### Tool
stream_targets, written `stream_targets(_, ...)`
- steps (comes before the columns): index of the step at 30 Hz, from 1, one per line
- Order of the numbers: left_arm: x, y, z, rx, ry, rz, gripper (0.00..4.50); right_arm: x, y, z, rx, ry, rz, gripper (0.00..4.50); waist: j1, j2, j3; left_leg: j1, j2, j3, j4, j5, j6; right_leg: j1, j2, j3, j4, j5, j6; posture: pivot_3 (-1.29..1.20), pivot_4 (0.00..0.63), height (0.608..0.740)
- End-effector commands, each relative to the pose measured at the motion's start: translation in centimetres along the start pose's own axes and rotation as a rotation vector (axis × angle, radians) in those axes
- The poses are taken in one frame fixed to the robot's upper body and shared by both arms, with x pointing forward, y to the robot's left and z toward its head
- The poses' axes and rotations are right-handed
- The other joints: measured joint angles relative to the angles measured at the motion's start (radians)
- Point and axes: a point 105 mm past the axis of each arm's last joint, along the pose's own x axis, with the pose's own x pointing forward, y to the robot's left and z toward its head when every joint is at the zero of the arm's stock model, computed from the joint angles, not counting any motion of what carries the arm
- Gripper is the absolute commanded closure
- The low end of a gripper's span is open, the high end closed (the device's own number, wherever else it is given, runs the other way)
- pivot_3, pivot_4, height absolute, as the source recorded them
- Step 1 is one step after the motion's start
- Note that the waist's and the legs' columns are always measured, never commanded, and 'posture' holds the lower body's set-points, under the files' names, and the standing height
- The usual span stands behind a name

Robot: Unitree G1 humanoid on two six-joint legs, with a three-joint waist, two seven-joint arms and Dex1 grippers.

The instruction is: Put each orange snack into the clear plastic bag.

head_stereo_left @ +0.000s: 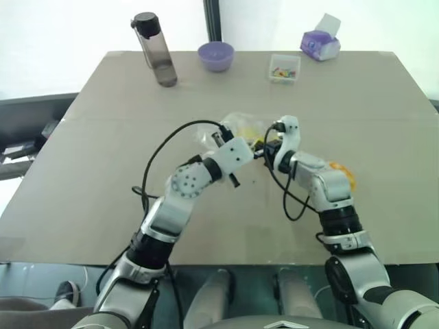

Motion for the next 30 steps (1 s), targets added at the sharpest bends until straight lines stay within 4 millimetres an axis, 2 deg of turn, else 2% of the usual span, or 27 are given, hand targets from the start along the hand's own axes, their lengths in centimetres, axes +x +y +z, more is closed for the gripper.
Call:
stream_targets(1, -0.8, -0.1, 1.7, 0.023, -0.117, -0.033, 4.23, 0.0, 1.3, 1.4, -0.091, -0.062, 0.109, 4.47, 0.0, 0.0, 0.0, 0.0, 0.0, 0.0, 0.0, 0.0, 0.0, 0.0, 0.0, 0.0, 0.0, 0.0, 0.0, 0.0, 0.15, 0.739)
stream_targets(7, -1.5, 0.1, 2.4, -0.02, -0.191, -0.046, 4.23, 0.0, 0.1, 0.5, -0.323, -0.078, 0.063, 4.47, 0.001, 0.0, 0.0, 0.0, 0.0, 0.0, 0.0, 0.0, 0.0, 0.0, 0.0, 0.0, 0.0, 0.0, 0.0, 0.0, 0.15, 0.739)
stream_targets(11, -2.0, 0.4, 1.7, 0.014, -0.172, -0.047, 4.23, 0.1, -2.6, -0.8, -0.657, -0.045, -0.095, 4.47, 0.001, 0.0, 0.0, 0.0, 0.0, 0.0, 0.0, 0.0, 0.0, 0.0, 0.0, 0.0, 0.0, 0.0, 0.0, 0.0, 0.15, 0.739)
stream_targets(16, -2.5, 0.8, 0.3, 0.081, -0.116, -0.046, 4.23, -0.3, -5.4, -0.6, -0.857, -0.037, -0.255, 4.47, 0.001, 0.0, 0.0, 0.0, 0.0, 0.001, 0.0, 0.0, 0.0, 0.0, 0.0, 0.0, 0.0, 0.0, 0.0, 0.0, 0.15, 0.739)
stream_targets(17, -2.6, 1.0, -0.1, 0.101, -0.098, -0.043, 4.23, -0.5, -5.9, -0.1, -0.892, -0.048, -0.288, 3.94, 0.001, 0.0, 0.0, 0.0, 0.0, 0.001, 0.0, 0.0, 0.0, 0.0, 0.0, 0.0, 0.0, 0.0, 0.0, 0.0, 0.15, 0.739)
stream_targets(19, -2.7, 1.4, -0.8, 0.129, -0.071, -0.031, 4.23, -0.8, -6.4, 0.6, -0.936, -0.069, -0.337, 3.22, 0.001, 0.0, 0.0, 0.0, 0.0, 0.0, 0.0, 0.0, 0.0, 0.0, 0.0, 0.0, 0.0, 0.0, 0.0, 0.0, 0.15, 0.739)
stream_targets(25, -2.5, 3.2, -1.7, 0.219, -0.025, 0.039, 4.23, -1.8, -6.8, 2.4, -1.056, -0.104, -0.427, 0.17, 0.004, 0.0, 0.0, 0.0, 0.0, 0.0, 0.0, 0.0, 0.0, 0.0, 0.0, 0.0, 0.0, 0.0, 0.0, 0.0, 0.15, 0.739)
stream_targets(30, -2.1, 4.2, -1.9, 0.266, -0.014, 0.085, 4.23, -2.3, -6.3, 2.7, -1.113, -0.083, -0.446, 0.07, 0.003, 0.0, 0.0, 0.0, 0.0, 0.0, 0.0, 0.0, 0.0, 0.0, 0.0, 0.0, 0.0, 0.0, 0.0, 0.0, 0.15, 0.739)
